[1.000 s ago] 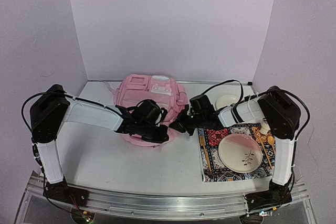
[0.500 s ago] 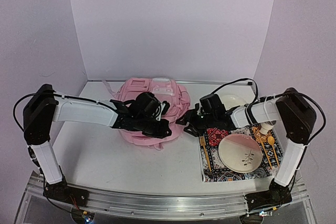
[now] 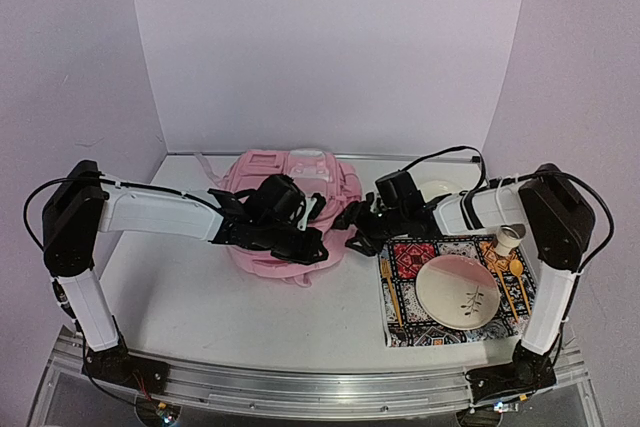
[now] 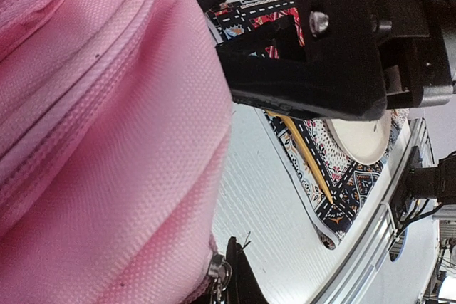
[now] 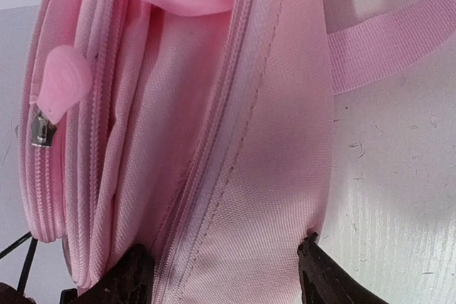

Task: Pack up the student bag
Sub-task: Hold the largest pocket of the student bag, then zip the largest pocket of the bag in the student bag.

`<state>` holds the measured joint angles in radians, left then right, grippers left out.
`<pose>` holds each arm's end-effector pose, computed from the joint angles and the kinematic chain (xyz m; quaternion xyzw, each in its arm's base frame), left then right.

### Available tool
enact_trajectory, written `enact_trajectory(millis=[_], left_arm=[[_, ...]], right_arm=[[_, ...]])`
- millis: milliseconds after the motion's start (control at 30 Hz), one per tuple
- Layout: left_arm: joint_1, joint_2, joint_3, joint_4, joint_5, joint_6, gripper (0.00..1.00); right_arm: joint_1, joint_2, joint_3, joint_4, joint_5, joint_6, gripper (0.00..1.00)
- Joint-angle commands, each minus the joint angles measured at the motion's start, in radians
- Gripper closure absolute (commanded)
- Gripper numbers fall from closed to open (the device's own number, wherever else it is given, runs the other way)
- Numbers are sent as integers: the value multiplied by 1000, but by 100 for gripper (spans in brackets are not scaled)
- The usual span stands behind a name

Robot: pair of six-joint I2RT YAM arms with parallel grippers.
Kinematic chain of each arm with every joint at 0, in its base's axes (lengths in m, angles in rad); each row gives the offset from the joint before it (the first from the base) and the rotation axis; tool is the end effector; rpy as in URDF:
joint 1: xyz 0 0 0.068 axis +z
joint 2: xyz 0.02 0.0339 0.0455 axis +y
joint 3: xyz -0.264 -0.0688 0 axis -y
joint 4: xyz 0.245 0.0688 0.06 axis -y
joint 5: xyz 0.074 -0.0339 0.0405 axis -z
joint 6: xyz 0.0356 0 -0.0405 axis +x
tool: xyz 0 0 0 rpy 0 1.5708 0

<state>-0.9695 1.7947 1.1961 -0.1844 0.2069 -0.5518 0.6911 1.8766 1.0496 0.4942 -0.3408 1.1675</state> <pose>0.2157 -0.3274 0.2056 0.2292 0.8903 -0.3322 0.2108 0.3092 0.2712 0.1904 0.0938 0.8032 0.5408 0.2315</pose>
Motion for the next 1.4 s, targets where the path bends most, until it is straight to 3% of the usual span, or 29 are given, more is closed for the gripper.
enact_trajectory(millis=[0, 167, 267, 333, 833, 1367], left_arm=[[-25, -44, 66, 131, 87, 35, 100], [-25, -56, 37, 93, 40, 57, 100], [-25, -74, 13, 56, 5, 70, 100], [-25, -95, -5, 36, -21, 77, 100], [65, -272, -159, -214, -240, 38, 100], [164, -491, -292, -458, -404, 2, 100]], right_arm=[[2, 33, 66, 59, -39, 3, 39], [0, 33, 63, 58, -32, -17, 79], [-10, 33, 62, 58, -35, -25, 95], [-23, 30, 60, 57, -35, -33, 100], [-213, -33, 75, -61, -21, -171, 100], [-365, 117, 331, -217, -16, -309, 100]])
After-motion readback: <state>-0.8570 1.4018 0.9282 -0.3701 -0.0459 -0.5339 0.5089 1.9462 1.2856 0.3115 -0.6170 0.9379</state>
